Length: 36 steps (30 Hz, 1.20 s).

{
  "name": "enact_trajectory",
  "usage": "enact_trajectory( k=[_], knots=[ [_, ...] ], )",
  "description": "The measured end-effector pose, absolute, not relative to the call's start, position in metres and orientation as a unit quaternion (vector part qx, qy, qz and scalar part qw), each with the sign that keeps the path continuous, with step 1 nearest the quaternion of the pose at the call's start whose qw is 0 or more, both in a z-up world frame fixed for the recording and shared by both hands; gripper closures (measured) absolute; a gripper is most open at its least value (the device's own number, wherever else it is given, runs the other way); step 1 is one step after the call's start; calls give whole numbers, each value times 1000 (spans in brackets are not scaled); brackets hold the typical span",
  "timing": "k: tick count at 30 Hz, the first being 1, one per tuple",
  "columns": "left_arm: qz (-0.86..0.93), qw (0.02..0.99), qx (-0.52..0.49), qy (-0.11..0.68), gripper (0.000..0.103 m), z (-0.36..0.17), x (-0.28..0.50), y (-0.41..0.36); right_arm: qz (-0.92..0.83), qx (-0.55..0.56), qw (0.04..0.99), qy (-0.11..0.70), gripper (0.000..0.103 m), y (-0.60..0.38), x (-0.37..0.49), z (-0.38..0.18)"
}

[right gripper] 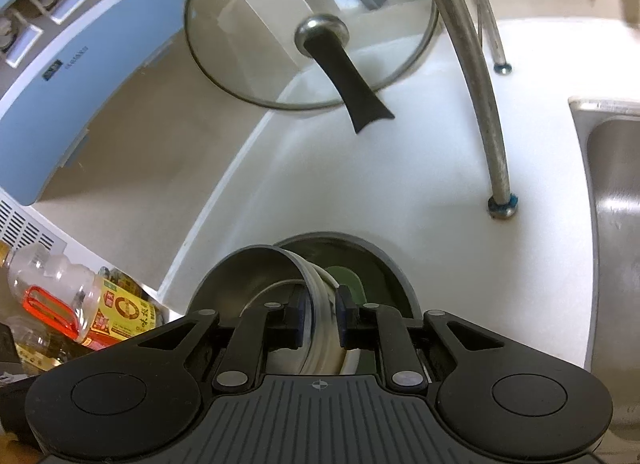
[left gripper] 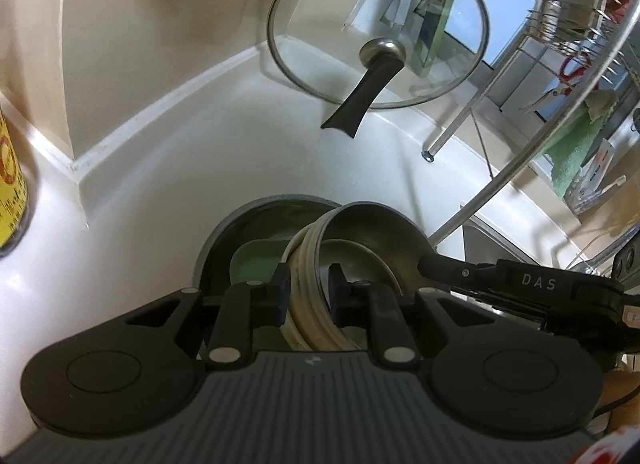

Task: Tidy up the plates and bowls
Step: 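Set the bowl stack onto the green plate and open both grippers, then withdraw both grippers away from the stacked dishes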

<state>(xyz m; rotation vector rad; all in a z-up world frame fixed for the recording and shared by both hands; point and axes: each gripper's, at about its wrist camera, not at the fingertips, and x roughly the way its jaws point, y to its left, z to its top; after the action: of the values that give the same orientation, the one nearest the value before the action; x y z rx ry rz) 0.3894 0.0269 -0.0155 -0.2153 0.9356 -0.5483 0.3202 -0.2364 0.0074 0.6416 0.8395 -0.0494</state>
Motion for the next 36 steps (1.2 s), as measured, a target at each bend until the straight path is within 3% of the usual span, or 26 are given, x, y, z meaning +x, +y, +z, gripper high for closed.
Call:
enact_trajectory(
  k=[2,5,13,22,36],
  knots=[
    [-264,857,-97,432,85,-11,383,31,-24,300,870,390,61,-233,315,11],
    [-262,872,-78,406,81,-3,370,37,-24,284,886,367,54,-227,304,19],
    [-234,902,-1,364,77,2,323,49,-30,215,910,352,50,-195,257,27],
    [-209,898,-6,388,77,-7,272,59,-41,132,910,392,50,-158,217,11],
    [-132,901,-30,411,77,-10,191,46,42,132,899,415,50,-172,172,9]
  ],
)
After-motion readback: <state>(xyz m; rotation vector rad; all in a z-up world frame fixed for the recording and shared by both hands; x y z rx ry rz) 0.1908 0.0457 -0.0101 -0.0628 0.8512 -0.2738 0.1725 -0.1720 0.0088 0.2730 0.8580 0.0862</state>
